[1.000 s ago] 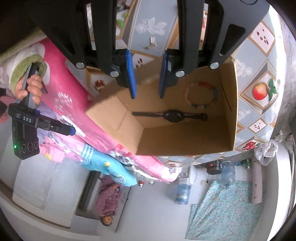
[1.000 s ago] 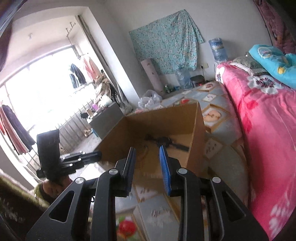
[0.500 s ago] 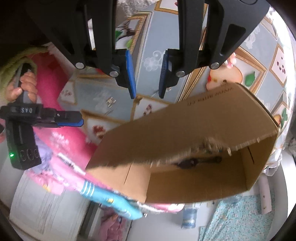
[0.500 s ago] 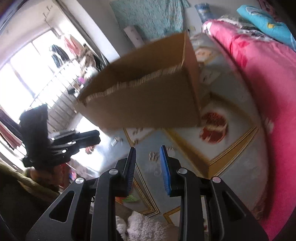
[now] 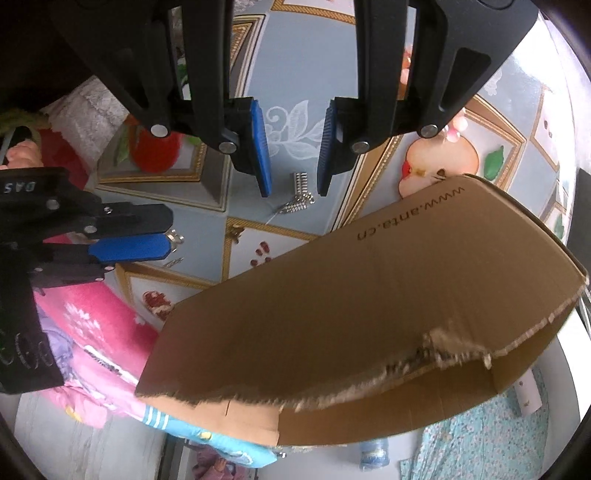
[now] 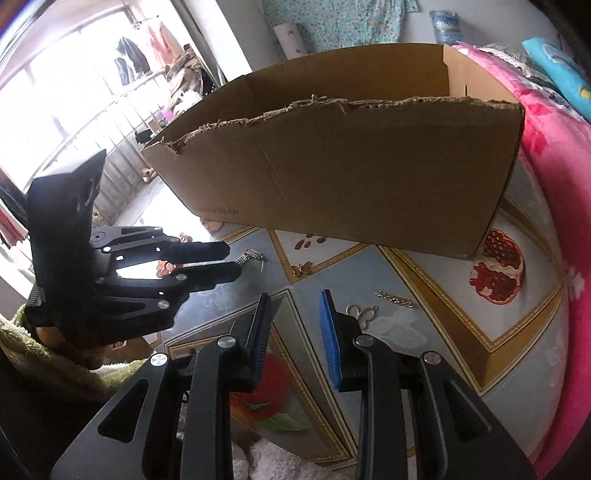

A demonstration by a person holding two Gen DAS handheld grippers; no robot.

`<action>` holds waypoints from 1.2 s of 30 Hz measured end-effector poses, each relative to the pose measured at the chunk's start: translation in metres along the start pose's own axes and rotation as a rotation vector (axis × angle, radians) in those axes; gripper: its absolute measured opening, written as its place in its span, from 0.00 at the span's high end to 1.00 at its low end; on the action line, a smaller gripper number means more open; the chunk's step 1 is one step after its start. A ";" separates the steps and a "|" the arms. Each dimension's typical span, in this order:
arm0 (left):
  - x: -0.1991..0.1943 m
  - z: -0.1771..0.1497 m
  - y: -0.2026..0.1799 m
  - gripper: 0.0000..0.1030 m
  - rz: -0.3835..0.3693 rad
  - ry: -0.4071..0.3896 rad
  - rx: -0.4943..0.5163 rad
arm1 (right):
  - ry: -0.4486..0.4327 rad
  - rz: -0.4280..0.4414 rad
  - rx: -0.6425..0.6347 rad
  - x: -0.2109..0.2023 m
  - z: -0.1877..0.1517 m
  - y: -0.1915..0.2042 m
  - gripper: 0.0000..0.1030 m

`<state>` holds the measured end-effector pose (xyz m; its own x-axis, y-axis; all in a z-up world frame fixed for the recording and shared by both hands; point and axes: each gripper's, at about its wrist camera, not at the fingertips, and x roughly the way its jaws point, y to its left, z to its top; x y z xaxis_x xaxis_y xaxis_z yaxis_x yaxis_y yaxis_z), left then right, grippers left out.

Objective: Organize jewelry
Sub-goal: 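Close the left tool on the silver coil trinket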

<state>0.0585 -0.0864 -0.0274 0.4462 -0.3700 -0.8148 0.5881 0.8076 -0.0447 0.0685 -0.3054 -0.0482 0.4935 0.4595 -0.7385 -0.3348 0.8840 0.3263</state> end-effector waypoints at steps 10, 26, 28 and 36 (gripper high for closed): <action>0.005 0.001 -0.011 0.95 0.039 -0.003 0.108 | -0.002 0.003 0.016 0.001 0.005 -0.006 0.74; -0.004 -0.012 -0.005 0.96 0.034 0.010 0.051 | -0.018 -0.012 -0.204 0.022 0.026 0.033 0.74; -0.005 -0.013 -0.003 0.96 0.033 0.009 0.034 | -0.018 -0.018 -0.264 0.029 0.029 0.044 0.74; -0.008 -0.018 0.000 0.96 0.029 0.004 0.017 | 0.024 -0.043 -0.398 0.056 0.033 0.057 0.74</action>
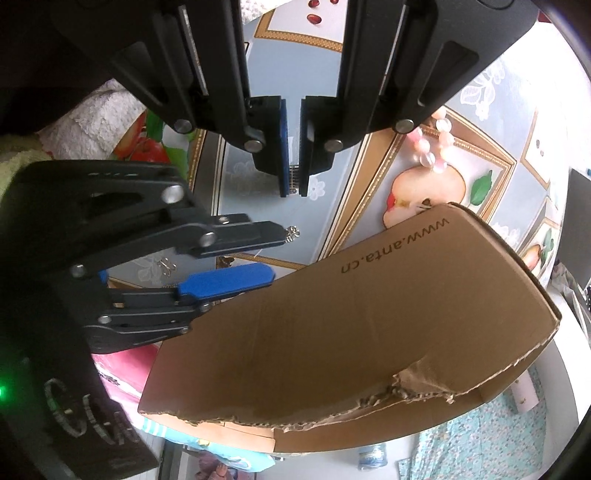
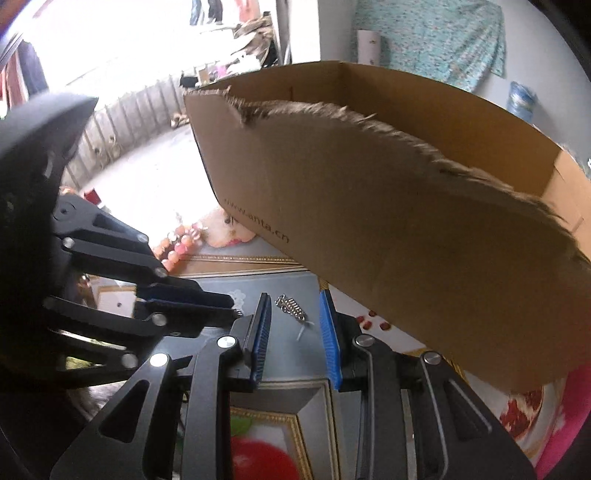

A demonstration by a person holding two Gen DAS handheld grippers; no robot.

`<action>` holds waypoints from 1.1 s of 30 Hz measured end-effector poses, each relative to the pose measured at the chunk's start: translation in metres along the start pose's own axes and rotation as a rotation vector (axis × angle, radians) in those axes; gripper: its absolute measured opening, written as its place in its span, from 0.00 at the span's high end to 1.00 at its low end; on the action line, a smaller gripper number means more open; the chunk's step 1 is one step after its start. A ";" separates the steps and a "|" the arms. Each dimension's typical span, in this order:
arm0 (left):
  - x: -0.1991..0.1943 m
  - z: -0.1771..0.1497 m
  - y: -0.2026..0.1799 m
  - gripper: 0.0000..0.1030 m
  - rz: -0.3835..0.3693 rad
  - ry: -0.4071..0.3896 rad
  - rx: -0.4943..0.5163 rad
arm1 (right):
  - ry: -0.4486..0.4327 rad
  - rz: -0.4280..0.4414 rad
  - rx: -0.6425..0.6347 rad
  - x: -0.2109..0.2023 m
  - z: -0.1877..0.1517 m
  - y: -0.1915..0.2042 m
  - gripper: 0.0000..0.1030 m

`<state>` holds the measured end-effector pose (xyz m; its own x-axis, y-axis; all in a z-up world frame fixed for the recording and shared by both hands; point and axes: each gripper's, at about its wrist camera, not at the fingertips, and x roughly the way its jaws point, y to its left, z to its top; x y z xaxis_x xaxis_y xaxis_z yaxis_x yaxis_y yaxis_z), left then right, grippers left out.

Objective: Organize jewelry

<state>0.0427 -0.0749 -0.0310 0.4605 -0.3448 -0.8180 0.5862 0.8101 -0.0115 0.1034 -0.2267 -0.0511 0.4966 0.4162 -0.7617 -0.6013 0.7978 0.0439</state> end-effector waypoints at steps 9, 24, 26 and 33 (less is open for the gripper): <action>-0.001 -0.001 0.000 0.96 -0.011 -0.009 -0.016 | 0.032 0.023 -0.026 0.005 0.000 0.005 0.95; -0.005 -0.005 0.004 0.96 -0.028 -0.031 -0.031 | -0.047 0.066 0.161 -0.030 -0.004 -0.021 0.97; -0.008 -0.005 0.005 0.96 -0.029 -0.039 -0.033 | -0.065 0.058 0.169 -0.040 -0.005 -0.024 0.97; -0.014 -0.007 0.006 0.96 -0.027 -0.049 -0.034 | -0.048 0.062 0.194 -0.034 -0.002 -0.026 0.94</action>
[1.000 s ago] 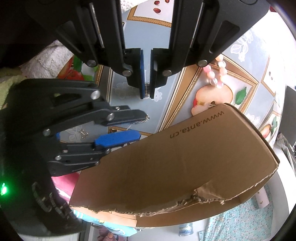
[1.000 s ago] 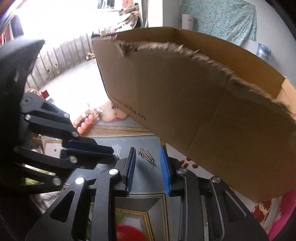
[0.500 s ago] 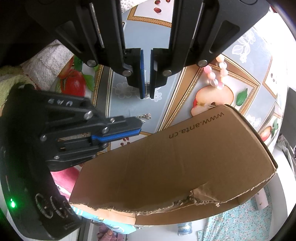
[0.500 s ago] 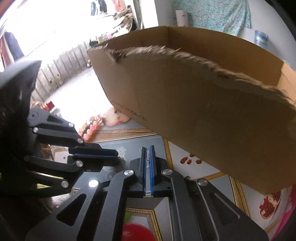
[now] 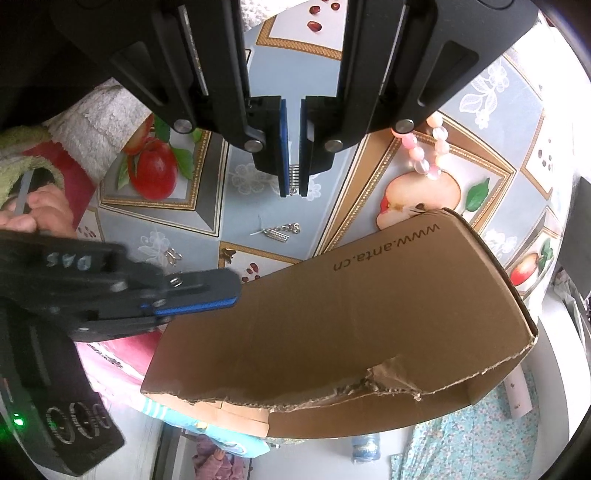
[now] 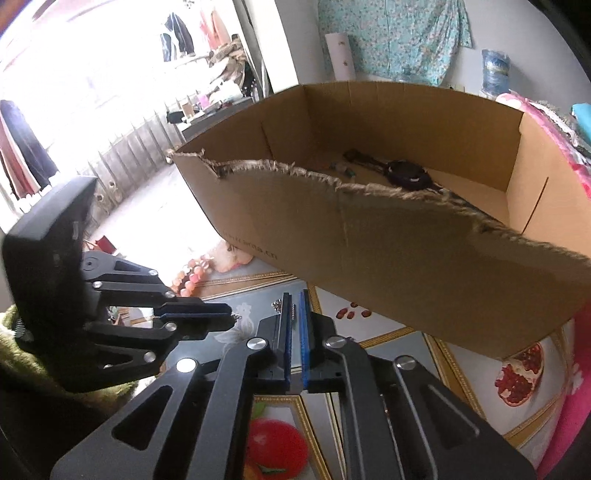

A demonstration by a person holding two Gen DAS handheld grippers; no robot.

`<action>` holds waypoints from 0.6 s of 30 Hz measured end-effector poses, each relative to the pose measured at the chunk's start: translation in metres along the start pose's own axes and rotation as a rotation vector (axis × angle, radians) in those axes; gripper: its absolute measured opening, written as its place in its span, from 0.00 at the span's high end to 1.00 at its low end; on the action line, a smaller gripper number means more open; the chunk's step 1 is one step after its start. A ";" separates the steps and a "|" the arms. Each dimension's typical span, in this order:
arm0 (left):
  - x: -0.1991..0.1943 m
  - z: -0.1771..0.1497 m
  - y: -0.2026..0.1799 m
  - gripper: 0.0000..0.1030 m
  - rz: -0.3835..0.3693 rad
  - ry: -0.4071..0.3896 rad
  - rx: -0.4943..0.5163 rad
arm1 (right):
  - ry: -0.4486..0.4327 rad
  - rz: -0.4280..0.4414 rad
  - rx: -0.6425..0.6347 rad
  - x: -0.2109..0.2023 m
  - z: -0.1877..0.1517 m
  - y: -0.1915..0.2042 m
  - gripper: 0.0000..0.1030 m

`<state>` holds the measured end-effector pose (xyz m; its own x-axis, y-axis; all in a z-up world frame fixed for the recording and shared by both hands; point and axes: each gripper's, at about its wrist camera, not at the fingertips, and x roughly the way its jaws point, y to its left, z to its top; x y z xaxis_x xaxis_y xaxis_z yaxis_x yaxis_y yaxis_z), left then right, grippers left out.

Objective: Organize jewelry

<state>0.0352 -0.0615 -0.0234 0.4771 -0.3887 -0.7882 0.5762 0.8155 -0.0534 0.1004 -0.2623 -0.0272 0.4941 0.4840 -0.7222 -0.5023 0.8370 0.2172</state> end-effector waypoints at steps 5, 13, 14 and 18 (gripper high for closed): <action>0.000 -0.002 -0.001 0.96 0.002 0.001 -0.003 | 0.050 -0.038 -0.068 0.030 -0.001 0.015 0.79; -0.005 -0.005 0.002 0.96 0.012 -0.005 -0.020 | 0.065 -0.100 -0.157 0.050 -0.002 0.030 0.94; -0.006 -0.006 0.004 0.96 0.011 -0.008 -0.023 | 0.067 -0.095 -0.142 0.051 -0.002 0.028 0.94; -0.011 -0.006 0.008 0.96 0.012 -0.017 -0.027 | 0.070 -0.048 -0.061 0.049 0.000 0.015 0.94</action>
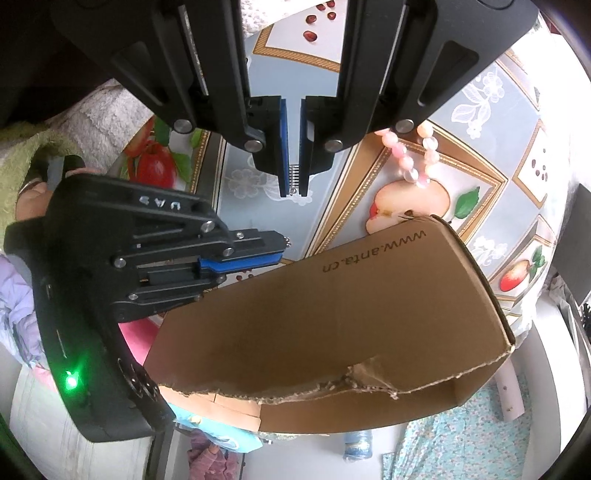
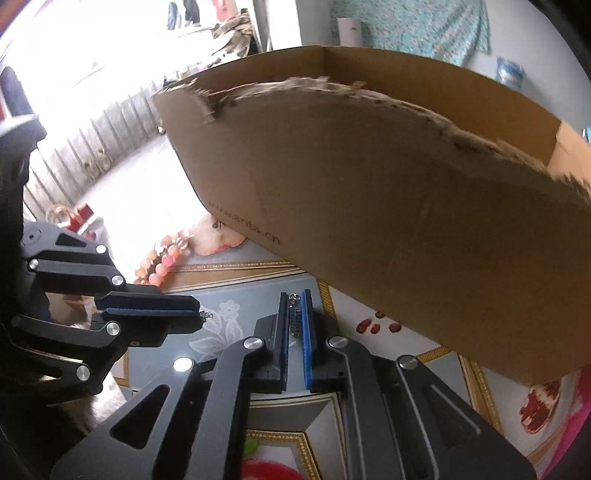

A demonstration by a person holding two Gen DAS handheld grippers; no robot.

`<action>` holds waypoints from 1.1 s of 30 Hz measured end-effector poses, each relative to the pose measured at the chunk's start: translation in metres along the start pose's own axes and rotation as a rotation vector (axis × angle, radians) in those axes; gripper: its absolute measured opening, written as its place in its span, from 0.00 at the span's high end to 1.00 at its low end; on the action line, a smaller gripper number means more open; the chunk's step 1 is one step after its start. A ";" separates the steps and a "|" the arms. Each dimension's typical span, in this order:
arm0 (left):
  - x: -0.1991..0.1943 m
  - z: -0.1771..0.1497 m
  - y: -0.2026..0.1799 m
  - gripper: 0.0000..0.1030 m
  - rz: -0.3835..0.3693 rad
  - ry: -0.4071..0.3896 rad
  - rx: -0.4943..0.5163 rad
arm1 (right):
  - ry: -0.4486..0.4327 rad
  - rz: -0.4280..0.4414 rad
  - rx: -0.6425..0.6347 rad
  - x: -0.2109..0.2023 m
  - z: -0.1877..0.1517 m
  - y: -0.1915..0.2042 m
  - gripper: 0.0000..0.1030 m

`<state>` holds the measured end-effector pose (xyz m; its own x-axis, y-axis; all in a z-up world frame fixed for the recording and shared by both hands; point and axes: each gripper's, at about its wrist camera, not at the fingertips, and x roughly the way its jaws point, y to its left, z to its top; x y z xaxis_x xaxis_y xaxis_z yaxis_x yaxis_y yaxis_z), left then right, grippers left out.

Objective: Organize jewelry

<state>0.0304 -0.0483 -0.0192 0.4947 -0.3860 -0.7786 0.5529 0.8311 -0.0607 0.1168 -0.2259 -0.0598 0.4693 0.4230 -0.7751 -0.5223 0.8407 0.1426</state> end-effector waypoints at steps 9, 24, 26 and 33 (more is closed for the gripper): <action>-0.013 0.004 0.009 0.96 0.012 -0.022 0.002 | -0.076 0.105 0.157 -0.028 -0.003 -0.023 0.98; -0.017 0.000 0.004 0.96 0.025 -0.015 -0.009 | 0.005 0.008 0.005 0.001 0.007 0.008 0.85; -0.016 -0.001 0.005 0.96 0.024 -0.013 -0.011 | 0.002 -0.031 -0.028 0.006 0.007 0.013 0.85; -0.015 -0.002 0.008 0.96 0.024 -0.014 -0.014 | -0.007 -0.026 -0.022 0.005 0.005 0.019 0.98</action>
<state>0.0257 -0.0352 -0.0089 0.5171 -0.3709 -0.7714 0.5313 0.8457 -0.0505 0.1122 -0.2060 -0.0578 0.4878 0.4031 -0.7743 -0.5255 0.8439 0.1084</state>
